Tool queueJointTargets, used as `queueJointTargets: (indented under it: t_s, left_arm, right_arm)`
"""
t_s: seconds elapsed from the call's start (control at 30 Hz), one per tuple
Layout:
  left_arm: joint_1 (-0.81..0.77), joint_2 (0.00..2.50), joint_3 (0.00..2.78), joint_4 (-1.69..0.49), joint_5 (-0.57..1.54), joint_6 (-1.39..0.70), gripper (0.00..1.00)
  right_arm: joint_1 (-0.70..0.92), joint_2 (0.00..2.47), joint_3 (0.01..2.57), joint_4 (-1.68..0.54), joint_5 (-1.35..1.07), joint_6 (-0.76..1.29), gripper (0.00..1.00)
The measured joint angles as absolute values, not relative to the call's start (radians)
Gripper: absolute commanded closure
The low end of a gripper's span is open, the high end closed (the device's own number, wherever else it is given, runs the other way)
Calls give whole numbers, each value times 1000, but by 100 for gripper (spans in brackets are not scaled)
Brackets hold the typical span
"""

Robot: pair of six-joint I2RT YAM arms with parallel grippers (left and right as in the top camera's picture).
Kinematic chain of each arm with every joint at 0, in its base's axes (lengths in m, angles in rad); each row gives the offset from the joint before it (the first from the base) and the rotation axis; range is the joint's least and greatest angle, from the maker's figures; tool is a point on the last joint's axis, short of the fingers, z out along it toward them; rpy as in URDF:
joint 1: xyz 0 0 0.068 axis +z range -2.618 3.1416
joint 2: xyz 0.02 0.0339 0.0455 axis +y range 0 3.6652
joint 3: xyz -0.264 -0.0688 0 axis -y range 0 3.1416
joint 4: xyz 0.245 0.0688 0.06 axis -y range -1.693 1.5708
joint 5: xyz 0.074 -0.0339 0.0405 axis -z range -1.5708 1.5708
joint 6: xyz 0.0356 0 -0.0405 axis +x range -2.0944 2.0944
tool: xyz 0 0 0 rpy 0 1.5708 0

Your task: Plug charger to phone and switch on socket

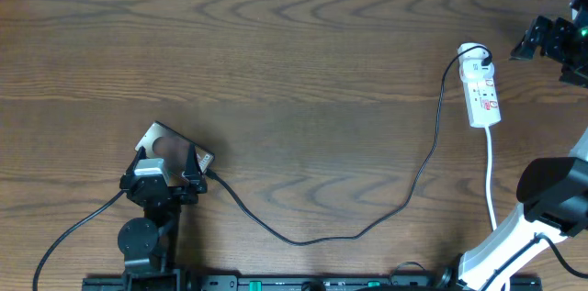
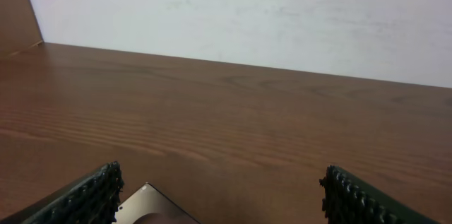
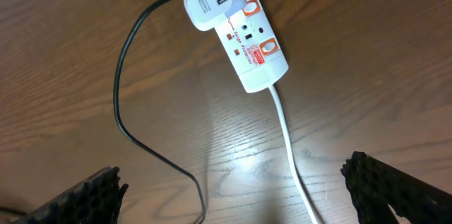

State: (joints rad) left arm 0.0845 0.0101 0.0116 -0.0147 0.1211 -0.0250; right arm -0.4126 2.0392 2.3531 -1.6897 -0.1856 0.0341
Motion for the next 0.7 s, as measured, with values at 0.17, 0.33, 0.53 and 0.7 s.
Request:
queueJointTargets:
  t_s: [0.17,0.33,0.53,0.7]
  left_arm:
    - [84,10,12,-15,121,-25,11]
    - [84,10,12,-15,121,-25,11]
    - [84,10,12,-15,121,-25,11]
    - [84,10,12,-15,121,-25,11]
  right_arm:
    - [-380,2039,2353,-1690,-185,34,1]
    - [-310,2039,2353,-1690,-186,34,1]
    - [-204,2038,2353,-1629,-174,33,1]
    - [-128,2006,2336,-1496,-160,21,1]
